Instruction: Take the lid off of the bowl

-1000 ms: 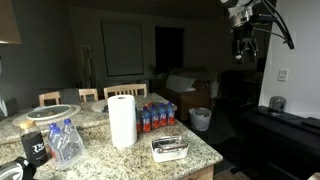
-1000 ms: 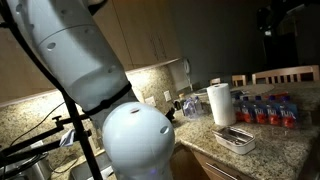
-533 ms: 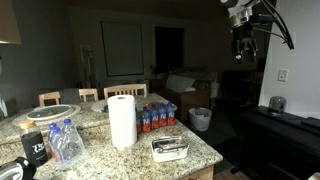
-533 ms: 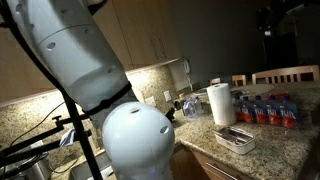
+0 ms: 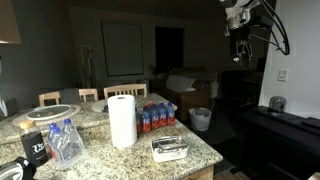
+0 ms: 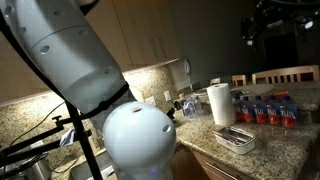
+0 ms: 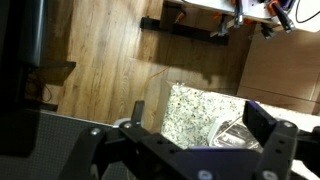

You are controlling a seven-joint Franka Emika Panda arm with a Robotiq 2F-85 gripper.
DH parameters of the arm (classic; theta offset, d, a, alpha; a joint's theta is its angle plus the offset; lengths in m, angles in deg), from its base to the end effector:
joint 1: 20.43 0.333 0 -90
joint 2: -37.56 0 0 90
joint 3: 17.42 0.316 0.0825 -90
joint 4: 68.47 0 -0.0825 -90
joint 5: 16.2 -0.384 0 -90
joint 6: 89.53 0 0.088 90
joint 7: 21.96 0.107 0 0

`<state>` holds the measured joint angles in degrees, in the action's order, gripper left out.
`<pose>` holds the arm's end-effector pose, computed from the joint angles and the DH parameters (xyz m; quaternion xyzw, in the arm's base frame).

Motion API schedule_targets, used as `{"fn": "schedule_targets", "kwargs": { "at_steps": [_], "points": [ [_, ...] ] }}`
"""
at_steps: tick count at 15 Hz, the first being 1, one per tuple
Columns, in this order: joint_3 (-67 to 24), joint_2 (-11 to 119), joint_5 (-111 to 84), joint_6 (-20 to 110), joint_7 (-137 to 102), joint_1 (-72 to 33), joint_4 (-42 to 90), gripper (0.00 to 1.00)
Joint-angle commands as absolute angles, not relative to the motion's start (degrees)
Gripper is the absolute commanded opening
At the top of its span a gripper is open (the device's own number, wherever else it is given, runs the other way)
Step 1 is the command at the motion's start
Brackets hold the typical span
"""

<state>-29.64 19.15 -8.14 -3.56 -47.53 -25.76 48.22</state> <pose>0.4073 -0.1565 0.5585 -0.9899 -0.0812 0.1161 0.0054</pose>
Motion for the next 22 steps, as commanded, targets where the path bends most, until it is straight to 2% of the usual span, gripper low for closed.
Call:
{"fn": "schedule_targets", "kwargs": {
  "at_steps": [1, 7, 13, 18, 20, 22],
  "points": [
    [-31.02, 12.74, -13.37, -2.54, -55.15, -24.47, 55.14, 1.0],
    [-32.72, 3.9, -23.59, -1.38, -64.03, -22.95, 66.76, 1.0],
    [-30.01, -6.97, -29.74, 6.72, -69.77, -19.8, 81.84, 1.0],
    [-22.73, -14.38, -34.43, 28.98, -65.51, -17.28, 95.75, 1.0],
    [-22.77, -8.67, -37.72, 38.0, -61.43, -12.24, 92.26, 1.0],
    [-17.52, -6.45, -44.43, 47.39, -61.5, -13.3, 92.36, 1.0]
  ]
}}
